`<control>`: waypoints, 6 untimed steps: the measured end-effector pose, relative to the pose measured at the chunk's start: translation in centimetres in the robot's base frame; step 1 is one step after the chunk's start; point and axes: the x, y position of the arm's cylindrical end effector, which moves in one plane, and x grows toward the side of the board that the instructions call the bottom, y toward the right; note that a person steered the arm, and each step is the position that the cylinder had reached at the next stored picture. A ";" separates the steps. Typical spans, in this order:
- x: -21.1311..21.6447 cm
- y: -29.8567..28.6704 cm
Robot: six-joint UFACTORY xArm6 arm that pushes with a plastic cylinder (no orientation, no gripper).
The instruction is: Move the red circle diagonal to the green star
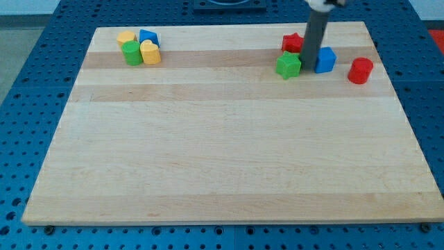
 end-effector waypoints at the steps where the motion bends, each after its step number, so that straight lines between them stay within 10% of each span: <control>1: -1.9 0.0; 6: -3.8 8.2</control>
